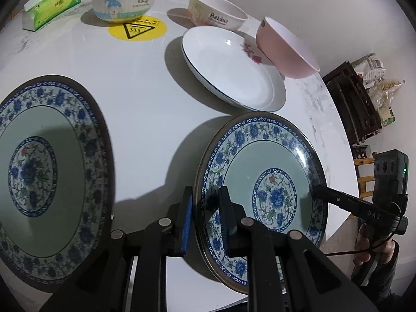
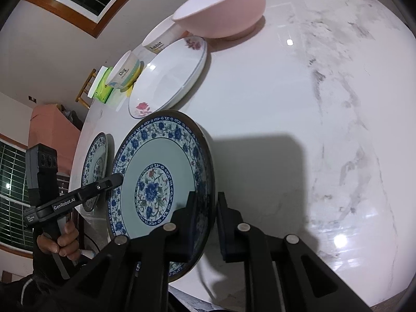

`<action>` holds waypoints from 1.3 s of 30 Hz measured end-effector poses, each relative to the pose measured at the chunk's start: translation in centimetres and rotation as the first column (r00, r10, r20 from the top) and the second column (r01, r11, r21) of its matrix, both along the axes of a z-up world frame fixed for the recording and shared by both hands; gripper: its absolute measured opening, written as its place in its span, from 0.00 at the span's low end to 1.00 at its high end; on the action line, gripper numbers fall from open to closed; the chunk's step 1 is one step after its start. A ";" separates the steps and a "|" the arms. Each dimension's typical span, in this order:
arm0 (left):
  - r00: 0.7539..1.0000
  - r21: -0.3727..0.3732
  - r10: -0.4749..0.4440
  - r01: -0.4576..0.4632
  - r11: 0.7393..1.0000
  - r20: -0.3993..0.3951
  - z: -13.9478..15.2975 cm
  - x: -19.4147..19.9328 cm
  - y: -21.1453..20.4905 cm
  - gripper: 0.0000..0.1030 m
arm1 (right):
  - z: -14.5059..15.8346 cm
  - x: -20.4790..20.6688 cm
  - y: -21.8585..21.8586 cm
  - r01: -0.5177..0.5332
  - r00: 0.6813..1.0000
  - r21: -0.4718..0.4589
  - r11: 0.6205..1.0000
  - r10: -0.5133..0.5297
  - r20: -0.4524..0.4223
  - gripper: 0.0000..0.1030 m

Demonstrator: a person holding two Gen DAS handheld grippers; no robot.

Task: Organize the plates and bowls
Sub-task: 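Lift the plate onto the other blue-and-white plate and open the left tool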

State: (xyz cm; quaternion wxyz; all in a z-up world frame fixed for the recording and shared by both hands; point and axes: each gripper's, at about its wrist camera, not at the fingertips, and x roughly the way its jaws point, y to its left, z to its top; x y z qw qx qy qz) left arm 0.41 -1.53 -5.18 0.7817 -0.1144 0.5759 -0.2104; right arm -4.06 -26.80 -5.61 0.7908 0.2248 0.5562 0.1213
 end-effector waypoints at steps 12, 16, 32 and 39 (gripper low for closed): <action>0.995 -0.006 0.080 -0.080 0.997 0.066 2.7 0.5 4.8 0.15 | 2.4 2.3 4.4 -0.045 0.998 -0.005 0.999 0.045 0.039 0.14; 0.987 0.002 0.136 -0.137 0.991 0.090 3.6 0.9 8.1 0.15 | 3.1 3.9 7.5 -0.093 0.994 -0.002 0.996 0.093 0.057 0.14; 0.934 0.060 0.349 -0.354 0.933 0.073 2.5 1.1 22.3 0.15 | 1.7 9.3 22.6 -0.280 0.960 0.018 0.960 0.280 0.005 0.14; 0.934 0.055 0.352 -0.355 0.933 0.055 1.3 1.2 23.9 0.15 | 0.8 10.0 24.6 -0.304 0.952 -0.006 0.953 0.303 -0.031 0.14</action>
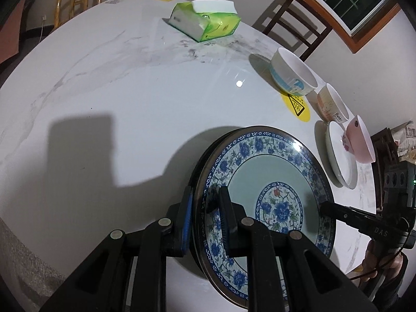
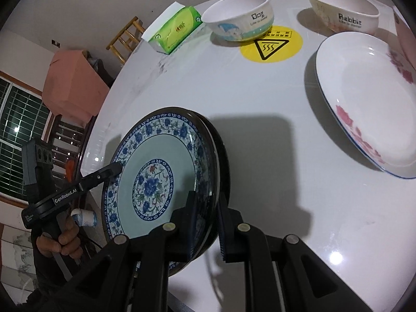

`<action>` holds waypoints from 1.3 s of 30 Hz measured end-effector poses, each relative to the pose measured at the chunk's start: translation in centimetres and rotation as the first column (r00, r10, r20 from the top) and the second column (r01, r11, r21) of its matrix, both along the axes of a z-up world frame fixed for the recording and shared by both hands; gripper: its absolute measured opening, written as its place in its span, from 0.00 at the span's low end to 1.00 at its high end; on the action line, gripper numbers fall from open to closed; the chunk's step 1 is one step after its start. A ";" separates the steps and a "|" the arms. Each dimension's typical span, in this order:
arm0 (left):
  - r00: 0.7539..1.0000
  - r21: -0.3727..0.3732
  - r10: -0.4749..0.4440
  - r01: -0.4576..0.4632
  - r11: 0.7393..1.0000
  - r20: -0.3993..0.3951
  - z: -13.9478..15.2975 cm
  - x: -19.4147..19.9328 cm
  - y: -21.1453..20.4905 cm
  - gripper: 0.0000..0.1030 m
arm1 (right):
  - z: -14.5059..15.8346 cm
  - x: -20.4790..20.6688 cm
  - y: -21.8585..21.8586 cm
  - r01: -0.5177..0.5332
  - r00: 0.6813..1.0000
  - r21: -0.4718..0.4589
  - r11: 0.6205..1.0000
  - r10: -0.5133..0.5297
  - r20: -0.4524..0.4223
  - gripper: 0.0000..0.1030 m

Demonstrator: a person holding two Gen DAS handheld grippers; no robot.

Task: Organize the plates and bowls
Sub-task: 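Lift the plate onto the other blue-and-white plate and open the left tool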

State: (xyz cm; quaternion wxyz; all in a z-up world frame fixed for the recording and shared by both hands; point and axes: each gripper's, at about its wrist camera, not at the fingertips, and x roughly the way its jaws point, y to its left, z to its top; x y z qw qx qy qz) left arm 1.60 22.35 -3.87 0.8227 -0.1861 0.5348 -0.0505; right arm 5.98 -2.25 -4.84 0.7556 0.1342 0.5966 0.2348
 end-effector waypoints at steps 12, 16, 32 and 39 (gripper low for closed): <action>1.000 0.055 -0.026 0.027 0.998 -0.010 -0.1 0.4 -0.4 0.17 | -0.1 0.1 1.4 -0.002 1.000 -0.055 0.998 0.003 0.011 0.17; 0.999 0.083 -0.029 0.030 0.996 -0.018 -0.6 0.5 -0.7 0.15 | 0.3 -0.1 1.9 -0.022 0.999 -0.098 0.995 0.025 0.035 0.21; 0.998 0.121 -0.031 0.025 0.992 0.051 1.3 0.3 -0.9 0.18 | 1.4 -1.1 5.0 -0.116 0.981 -0.323 0.939 0.158 0.108 0.34; 0.995 0.153 -0.055 0.042 0.987 0.087 2.5 0.5 -2.0 0.27 | 2.0 -1.4 5.4 -0.130 0.972 -0.386 0.913 0.194 0.132 0.37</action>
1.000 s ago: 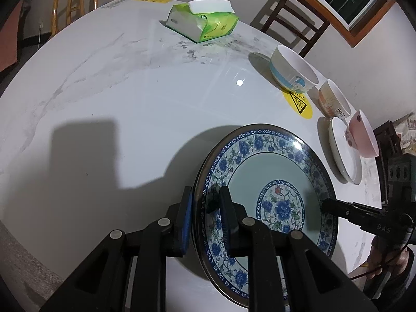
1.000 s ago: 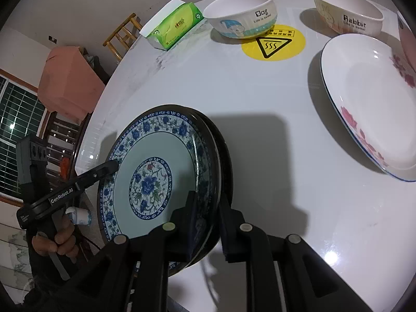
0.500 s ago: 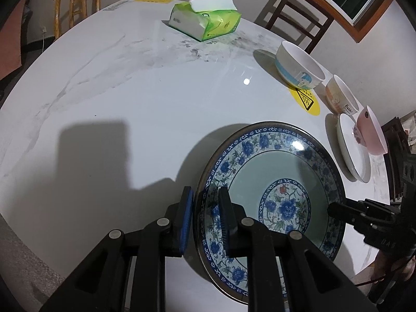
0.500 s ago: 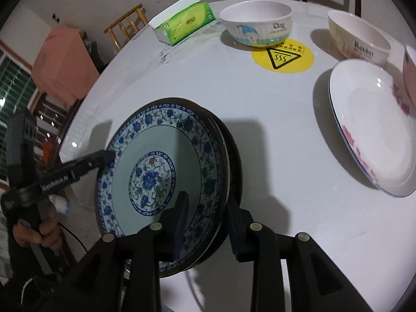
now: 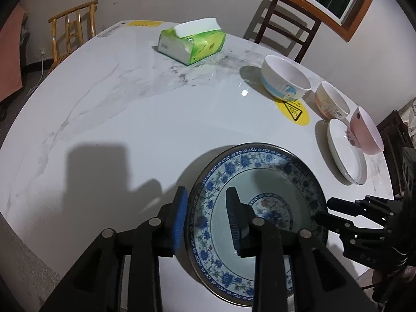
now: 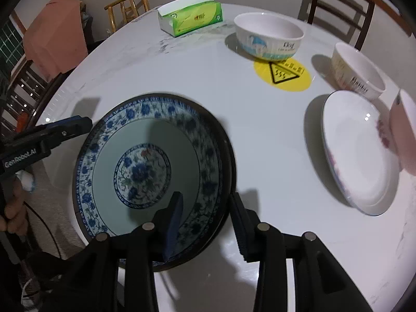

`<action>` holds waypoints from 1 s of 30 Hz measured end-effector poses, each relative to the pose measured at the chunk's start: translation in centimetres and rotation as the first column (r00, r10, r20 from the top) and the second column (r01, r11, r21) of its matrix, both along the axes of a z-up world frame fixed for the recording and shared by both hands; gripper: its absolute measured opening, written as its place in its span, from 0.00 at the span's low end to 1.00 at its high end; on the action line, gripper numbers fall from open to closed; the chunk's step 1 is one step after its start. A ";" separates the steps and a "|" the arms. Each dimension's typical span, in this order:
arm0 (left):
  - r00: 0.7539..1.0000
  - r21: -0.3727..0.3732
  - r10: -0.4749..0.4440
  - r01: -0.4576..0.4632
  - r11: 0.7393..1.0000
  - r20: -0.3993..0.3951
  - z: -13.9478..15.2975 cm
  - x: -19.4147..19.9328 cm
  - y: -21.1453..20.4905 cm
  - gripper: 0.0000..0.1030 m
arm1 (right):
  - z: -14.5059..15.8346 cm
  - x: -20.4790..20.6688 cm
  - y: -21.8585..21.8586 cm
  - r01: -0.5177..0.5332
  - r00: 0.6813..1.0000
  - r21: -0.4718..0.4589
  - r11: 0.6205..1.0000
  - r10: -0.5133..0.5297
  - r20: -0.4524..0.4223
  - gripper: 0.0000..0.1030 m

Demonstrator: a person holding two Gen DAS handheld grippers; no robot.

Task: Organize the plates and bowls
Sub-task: 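Lift the plate onto the other blue-and-white plate and open the left tool, then grasp the rim of the white pink-flower plate with the left tool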

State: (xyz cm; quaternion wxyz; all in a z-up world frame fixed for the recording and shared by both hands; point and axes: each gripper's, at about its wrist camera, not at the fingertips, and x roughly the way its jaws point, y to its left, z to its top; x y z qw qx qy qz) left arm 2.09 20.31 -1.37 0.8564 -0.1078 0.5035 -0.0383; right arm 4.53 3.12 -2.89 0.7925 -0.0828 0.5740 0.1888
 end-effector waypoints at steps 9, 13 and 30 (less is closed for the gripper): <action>0.997 -0.150 -0.062 0.069 0.986 0.046 1.4 1.1 -2.4 0.37 | 0.3 0.3 -4.8 0.104 0.993 0.282 0.954 -0.085 -0.080 0.37; 0.994 -0.254 -0.099 0.109 0.961 0.053 1.6 2.2 -4.1 0.39 | 0.4 0.2 -9.8 0.214 0.975 0.401 0.891 -0.172 -0.139 0.37; 0.975 -0.382 -0.215 0.179 0.907 -0.053 -0.2 10.1 -16.4 0.39 | 0.1 2.6 -27.7 0.516 0.846 0.420 0.747 -0.519 -0.117 0.37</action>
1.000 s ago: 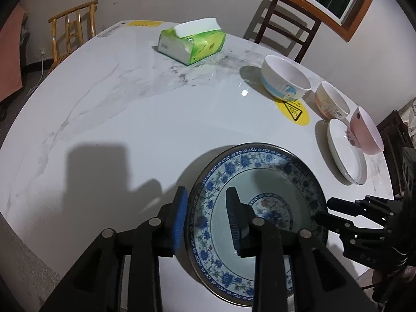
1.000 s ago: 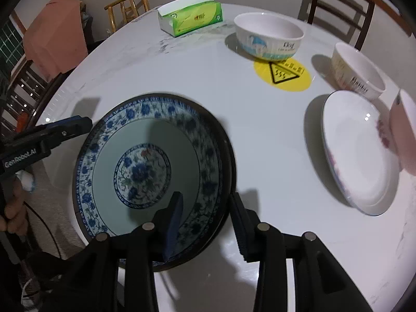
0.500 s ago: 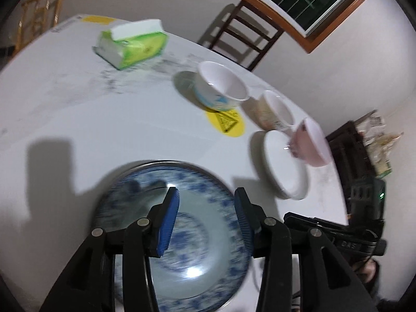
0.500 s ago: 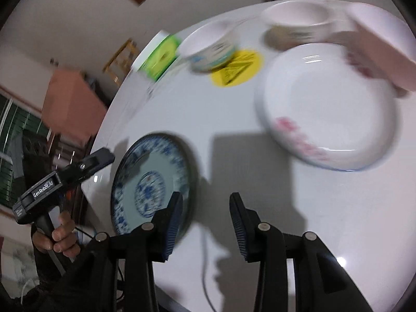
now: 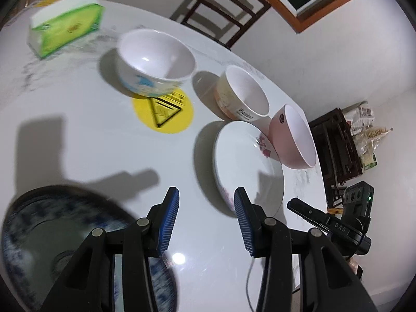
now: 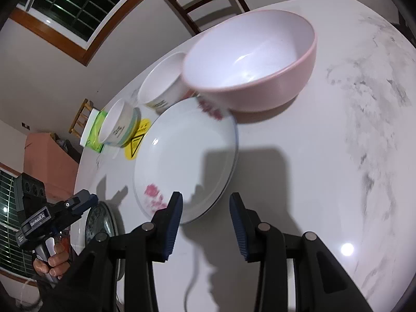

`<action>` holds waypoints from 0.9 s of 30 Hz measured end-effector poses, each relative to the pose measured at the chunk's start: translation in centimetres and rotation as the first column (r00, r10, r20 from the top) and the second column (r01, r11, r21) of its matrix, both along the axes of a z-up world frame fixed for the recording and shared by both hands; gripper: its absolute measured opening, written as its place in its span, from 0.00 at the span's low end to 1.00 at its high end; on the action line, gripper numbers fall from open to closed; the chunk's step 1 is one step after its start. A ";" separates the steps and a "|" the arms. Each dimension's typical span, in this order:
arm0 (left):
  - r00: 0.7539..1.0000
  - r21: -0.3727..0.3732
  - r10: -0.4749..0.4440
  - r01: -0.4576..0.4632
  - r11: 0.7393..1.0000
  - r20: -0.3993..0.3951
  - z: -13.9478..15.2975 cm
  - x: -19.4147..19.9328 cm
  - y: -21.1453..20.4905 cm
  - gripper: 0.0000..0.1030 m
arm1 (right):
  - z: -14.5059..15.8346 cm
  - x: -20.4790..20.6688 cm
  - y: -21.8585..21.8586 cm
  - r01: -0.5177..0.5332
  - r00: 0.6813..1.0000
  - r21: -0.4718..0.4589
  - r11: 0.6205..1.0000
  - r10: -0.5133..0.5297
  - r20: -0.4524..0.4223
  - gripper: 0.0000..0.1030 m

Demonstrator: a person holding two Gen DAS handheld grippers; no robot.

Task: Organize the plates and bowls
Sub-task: 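Grasp the rim of the white pink-flower plate with the left tool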

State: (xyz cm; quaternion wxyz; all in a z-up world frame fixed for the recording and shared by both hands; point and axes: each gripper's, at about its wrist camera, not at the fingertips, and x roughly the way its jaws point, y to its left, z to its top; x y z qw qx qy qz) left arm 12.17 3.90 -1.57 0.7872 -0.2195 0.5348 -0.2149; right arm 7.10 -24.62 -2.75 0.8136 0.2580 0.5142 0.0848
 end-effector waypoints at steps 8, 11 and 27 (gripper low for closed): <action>0.996 -0.024 -0.027 0.025 0.999 -0.082 -3.2 3.2 -4.1 0.38 | -1.9 2.9 -1.3 0.008 1.000 0.004 1.000 -0.008 0.002 0.35; 0.995 -0.011 -0.032 0.031 0.999 -0.094 -3.9 4.0 -4.9 0.38 | -2.2 3.4 -1.7 0.001 1.000 0.009 1.000 -0.001 0.001 0.34; 0.993 0.048 -0.055 0.061 0.997 -0.109 -5.6 5.6 -5.8 0.09 | -3.8 5.1 -1.3 -0.019 1.000 -0.010 1.000 0.019 -0.001 0.08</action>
